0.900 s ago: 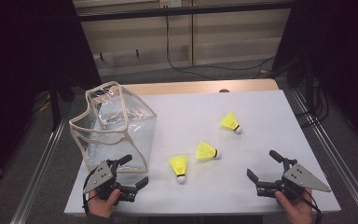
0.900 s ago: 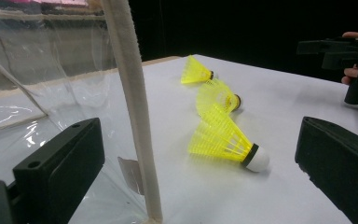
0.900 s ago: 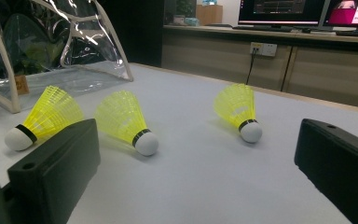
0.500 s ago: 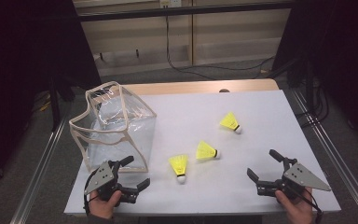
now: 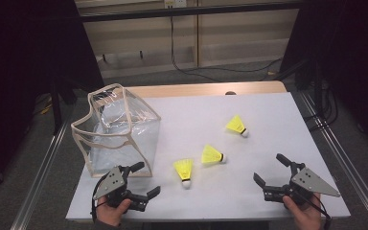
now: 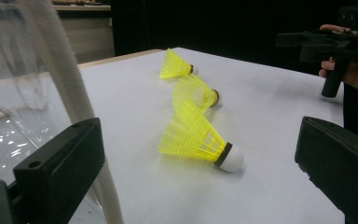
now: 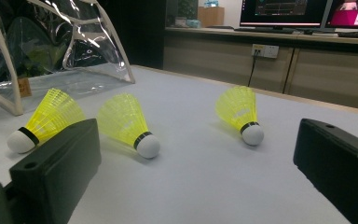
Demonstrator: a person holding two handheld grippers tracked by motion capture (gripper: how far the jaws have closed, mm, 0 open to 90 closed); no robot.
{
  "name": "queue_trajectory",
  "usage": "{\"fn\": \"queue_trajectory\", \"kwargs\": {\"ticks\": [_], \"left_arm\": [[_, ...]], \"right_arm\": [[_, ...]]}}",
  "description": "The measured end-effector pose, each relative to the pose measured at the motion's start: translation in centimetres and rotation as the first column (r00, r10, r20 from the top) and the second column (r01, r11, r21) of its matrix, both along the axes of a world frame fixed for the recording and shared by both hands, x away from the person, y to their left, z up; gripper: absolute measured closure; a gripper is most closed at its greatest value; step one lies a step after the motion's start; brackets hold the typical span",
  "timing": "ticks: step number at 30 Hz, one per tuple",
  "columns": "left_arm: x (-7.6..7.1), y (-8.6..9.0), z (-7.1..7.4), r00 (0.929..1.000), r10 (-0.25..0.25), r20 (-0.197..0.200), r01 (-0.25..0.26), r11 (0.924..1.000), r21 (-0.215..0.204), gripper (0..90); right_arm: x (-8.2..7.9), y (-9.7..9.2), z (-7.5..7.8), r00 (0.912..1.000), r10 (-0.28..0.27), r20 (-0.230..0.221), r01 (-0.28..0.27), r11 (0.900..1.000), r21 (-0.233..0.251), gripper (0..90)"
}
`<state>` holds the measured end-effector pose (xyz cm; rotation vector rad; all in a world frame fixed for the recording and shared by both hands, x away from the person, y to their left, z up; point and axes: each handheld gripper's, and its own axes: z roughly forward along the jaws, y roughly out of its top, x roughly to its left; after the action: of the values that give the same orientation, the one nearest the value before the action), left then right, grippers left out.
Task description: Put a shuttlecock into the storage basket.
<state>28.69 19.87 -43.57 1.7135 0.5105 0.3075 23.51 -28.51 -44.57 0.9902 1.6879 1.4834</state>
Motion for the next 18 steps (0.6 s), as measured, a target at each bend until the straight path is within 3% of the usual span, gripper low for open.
{"fn": "queue_trajectory", "kwargs": {"ticks": [18], "left_arm": [[0.2,-1.9,0.1,0.9984,-0.055,-0.010,0.055,0.9981,0.026,1.6]], "right_arm": [[0.0,0.3,0.0,1.0000,0.006,0.001,-0.006,1.0000,-0.003,0.5]]}}
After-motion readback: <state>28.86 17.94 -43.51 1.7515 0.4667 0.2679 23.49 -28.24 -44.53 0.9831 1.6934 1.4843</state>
